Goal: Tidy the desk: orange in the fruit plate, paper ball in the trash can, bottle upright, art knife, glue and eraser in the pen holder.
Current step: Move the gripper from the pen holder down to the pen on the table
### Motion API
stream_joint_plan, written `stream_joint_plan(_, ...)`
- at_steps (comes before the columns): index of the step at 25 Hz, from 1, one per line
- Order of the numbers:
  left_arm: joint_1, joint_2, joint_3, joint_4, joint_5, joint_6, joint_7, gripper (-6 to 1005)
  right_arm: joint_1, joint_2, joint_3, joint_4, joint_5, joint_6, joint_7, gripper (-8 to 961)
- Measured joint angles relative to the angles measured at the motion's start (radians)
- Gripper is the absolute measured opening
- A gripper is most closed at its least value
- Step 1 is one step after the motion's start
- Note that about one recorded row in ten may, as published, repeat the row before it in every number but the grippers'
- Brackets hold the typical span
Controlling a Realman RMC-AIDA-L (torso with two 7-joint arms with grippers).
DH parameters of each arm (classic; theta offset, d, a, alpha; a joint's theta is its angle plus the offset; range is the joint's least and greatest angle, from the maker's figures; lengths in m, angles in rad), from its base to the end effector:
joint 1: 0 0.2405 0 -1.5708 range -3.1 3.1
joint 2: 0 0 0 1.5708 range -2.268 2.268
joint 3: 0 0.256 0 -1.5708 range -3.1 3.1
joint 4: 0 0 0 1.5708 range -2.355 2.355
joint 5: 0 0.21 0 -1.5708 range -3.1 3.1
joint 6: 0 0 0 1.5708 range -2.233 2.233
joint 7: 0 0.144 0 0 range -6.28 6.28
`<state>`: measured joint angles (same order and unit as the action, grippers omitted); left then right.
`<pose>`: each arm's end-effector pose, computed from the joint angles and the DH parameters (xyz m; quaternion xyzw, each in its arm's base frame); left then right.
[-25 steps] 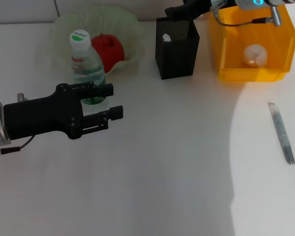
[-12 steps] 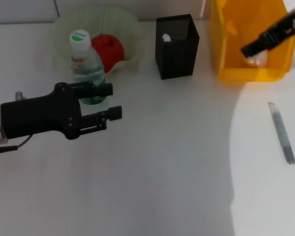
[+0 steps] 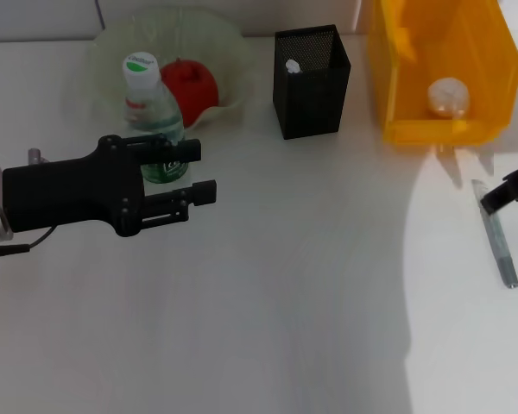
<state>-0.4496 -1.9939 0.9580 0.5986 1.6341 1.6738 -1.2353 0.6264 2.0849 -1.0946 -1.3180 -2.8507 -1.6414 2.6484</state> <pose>-0.2532 0.3066 0.0142 -0.9332 -0.1342 -0.3204 0.0919 0.2303 0.3645 0.0561 -0.8230 0.4668 -0.1991 0.2553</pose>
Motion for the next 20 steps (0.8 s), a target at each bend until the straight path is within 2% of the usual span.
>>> stream_joint_plan(6,0.001,0.000,0.001,0.013,0.001,0.000,-0.009,606,-0.030,-0.005,-0.005,0.076,-0.017,0.110,0.004,534)
stream_joint_plan(13,0.008,-0.003,0.002,0.014,0.001,0.001,-0.009,606,-0.029,-0.003,-0.011,0.132,-0.014,0.163,-0.001,493)
stream_joint_plan(18,0.011,-0.005,0.002,0.014,0.001,0.001,-0.009,606,-0.024,0.000,-0.015,0.157,-0.007,0.186,-0.002,389)
stream_joint_plan(20,0.012,-0.005,0.002,0.014,0.001,0.001,-0.009,606,-0.024,0.000,-0.015,0.159,-0.007,0.186,-0.002,390)
